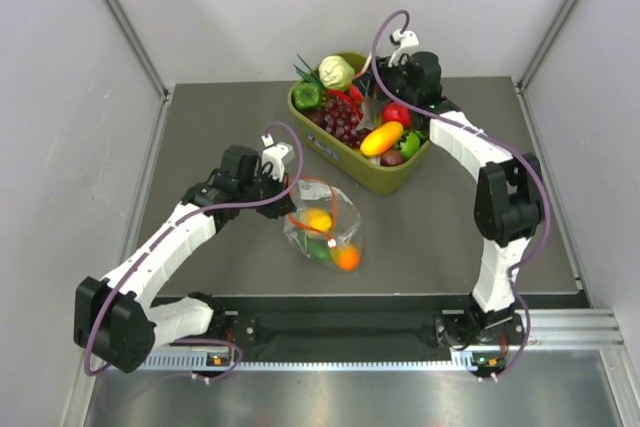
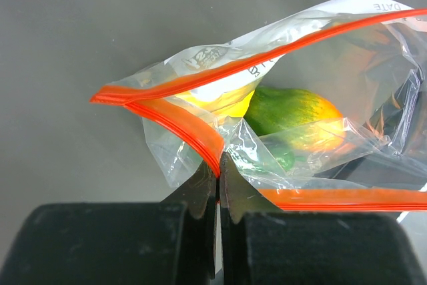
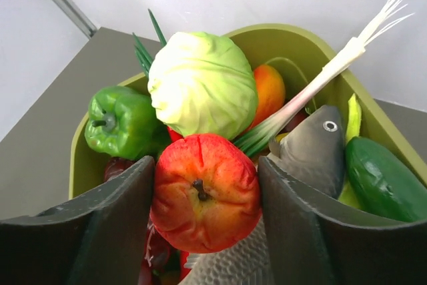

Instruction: Open the zip-top bag and remove the fake food

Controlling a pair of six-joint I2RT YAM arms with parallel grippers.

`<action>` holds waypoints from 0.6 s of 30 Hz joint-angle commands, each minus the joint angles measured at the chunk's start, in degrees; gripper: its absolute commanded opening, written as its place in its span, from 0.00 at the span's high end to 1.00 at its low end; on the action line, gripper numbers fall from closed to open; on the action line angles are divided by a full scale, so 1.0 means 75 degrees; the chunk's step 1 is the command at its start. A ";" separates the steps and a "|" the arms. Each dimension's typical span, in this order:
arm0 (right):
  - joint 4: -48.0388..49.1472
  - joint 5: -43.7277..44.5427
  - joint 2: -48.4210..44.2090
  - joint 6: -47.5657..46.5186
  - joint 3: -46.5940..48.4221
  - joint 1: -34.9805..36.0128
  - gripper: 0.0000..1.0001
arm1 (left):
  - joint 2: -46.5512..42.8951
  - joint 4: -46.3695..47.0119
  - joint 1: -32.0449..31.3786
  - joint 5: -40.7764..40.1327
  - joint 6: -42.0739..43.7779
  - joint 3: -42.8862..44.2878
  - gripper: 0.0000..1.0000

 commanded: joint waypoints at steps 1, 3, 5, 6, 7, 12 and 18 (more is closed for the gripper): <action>0.0189 -0.0119 0.0173 -0.0191 0.0519 0.0085 0.36 | 0.0004 0.0102 0.0063 0.0118 0.0048 0.0037 1.00; 0.0188 -0.0061 0.0220 -0.0133 0.0532 0.0109 0.26 | -0.0007 0.0102 0.0063 0.0117 0.0048 0.0037 1.00; 0.0235 -0.0072 0.0174 -0.0086 0.0485 0.0097 0.17 | -0.0019 0.0090 0.0063 0.0117 0.0048 0.0037 1.00; 0.0247 -0.0072 0.0139 -0.0085 0.0473 0.0097 0.15 | -0.0054 0.0102 0.0063 0.0129 0.0048 0.0026 1.00; 0.0270 -0.0072 0.0104 -0.0085 0.0392 0.0109 0.10 | -0.0077 0.0113 0.0063 0.0141 0.0048 0.0026 1.00; 0.0329 0.0138 -0.0505 -0.0261 0.0099 0.0109 0.05 | -0.0136 0.0149 0.0063 0.0188 0.0036 0.0026 1.00; 0.0246 0.0431 -0.1267 -0.0565 -0.0288 0.0097 0.03 | -0.0265 0.0195 0.0075 0.0281 0.0012 0.0002 1.00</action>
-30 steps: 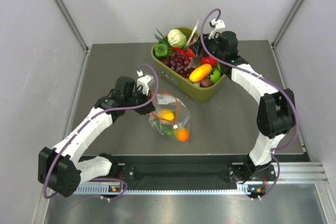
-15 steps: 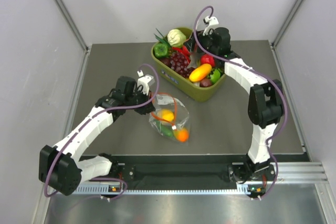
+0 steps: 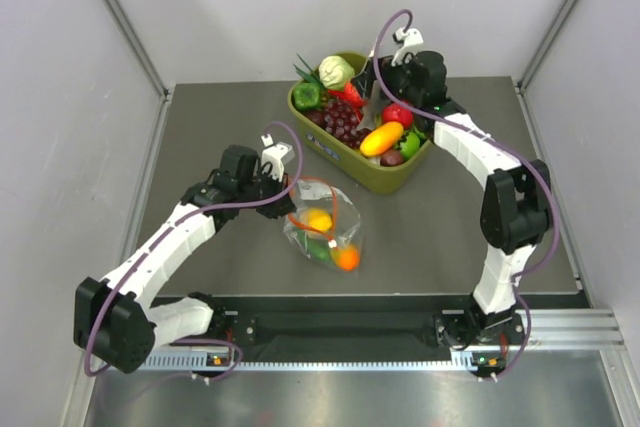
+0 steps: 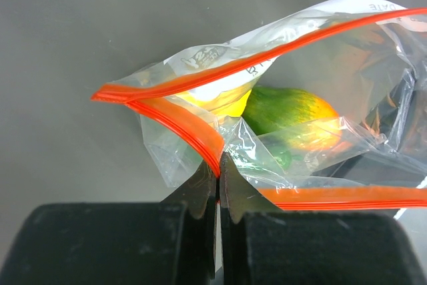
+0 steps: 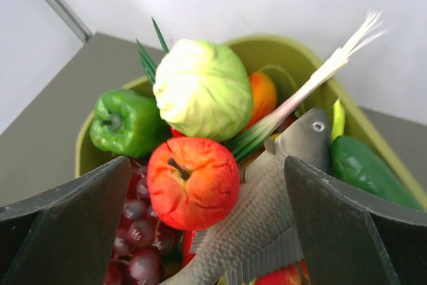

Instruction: Open the zip-top bag and remove the fake food

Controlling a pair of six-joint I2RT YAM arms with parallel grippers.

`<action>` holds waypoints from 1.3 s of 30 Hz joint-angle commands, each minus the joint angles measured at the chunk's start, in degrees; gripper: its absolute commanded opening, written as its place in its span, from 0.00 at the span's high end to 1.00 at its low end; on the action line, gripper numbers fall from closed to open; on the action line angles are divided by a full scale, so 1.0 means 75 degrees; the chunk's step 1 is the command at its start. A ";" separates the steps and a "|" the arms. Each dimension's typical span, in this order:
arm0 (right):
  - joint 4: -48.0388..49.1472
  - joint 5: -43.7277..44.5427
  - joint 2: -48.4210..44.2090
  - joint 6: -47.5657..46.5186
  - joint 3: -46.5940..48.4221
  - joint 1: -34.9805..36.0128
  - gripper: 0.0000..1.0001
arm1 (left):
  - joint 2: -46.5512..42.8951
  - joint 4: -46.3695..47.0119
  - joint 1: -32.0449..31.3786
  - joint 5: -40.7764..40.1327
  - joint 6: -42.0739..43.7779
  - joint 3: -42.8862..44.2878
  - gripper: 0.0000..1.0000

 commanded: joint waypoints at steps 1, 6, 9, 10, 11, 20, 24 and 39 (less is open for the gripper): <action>0.0317 0.0237 -0.0996 -0.0312 -0.0215 0.0042 0.03 | -0.0268 0.0201 0.0043 0.0203 0.0004 0.0002 1.00; 0.0410 0.0225 -0.1887 -0.0277 -0.0743 0.0053 0.04 | -0.0303 0.0237 0.0054 0.0331 -0.0020 -0.0009 1.00; 0.0305 0.0155 -0.2379 -0.0289 -0.1001 0.0123 0.04 | -0.0338 0.0248 0.0055 0.0355 -0.0020 -0.0009 1.00; 0.0200 0.0166 -0.2601 -0.0324 -0.1106 0.0193 0.04 | -0.0350 0.0248 0.0066 0.0355 -0.0020 -0.0009 1.00; 0.0130 0.0155 -0.2719 -0.0347 -0.1142 0.0217 0.04 | -0.0373 0.0283 0.0055 0.0378 -0.0020 -0.0009 1.00; -0.0584 0.0002 -0.3973 -0.0418 -0.2032 0.1411 0.06 | -0.0538 0.0424 0.0055 0.0496 -0.0043 -0.0056 1.00; -0.0960 -0.0103 -0.4360 -0.0418 -0.2313 0.2196 0.07 | -0.0585 0.0506 0.0066 0.0613 -0.0067 -0.0091 1.00; -0.1874 -0.2223 -0.4678 0.0649 -0.3182 0.3755 0.16 | -0.0666 0.0600 0.0078 0.0742 -0.0125 -0.0115 1.00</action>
